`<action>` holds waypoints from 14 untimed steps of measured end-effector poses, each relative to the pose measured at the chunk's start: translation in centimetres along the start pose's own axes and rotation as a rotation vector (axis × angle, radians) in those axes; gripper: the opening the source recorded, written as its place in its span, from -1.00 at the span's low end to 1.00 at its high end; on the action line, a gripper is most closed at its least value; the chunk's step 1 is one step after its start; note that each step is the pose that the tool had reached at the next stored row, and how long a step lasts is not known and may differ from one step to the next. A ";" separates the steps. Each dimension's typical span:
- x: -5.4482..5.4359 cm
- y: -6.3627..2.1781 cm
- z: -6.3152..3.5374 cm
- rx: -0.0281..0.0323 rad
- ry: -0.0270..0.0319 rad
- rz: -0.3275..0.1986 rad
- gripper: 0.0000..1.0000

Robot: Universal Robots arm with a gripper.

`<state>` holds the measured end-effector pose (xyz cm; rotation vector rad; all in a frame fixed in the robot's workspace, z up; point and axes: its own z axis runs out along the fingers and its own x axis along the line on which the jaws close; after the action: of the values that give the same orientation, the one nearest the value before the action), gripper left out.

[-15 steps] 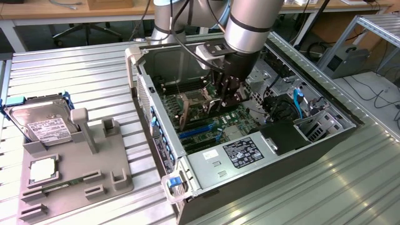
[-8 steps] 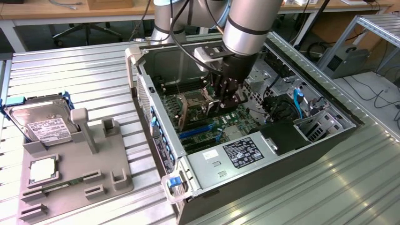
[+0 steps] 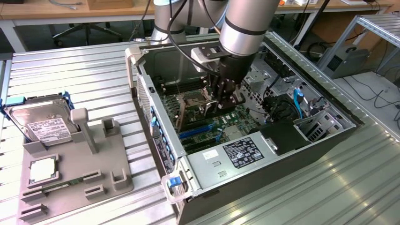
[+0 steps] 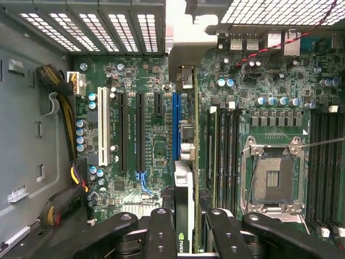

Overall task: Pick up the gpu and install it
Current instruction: 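Insert the gpu into the slot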

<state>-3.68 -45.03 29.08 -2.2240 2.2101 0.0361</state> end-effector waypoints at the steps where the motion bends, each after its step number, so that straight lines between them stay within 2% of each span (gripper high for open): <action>1: 0.0 0.10 0.00 0.0000 -0.0001 0.000 -0.46; 9: 0.3 0.61 0.01 0.0001 -0.0001 0.000 -0.46; 14: 0.3 0.70 0.62 0.0002 0.0000 0.000 -0.46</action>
<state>-4.38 -45.34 28.46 -2.2238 2.2100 0.0359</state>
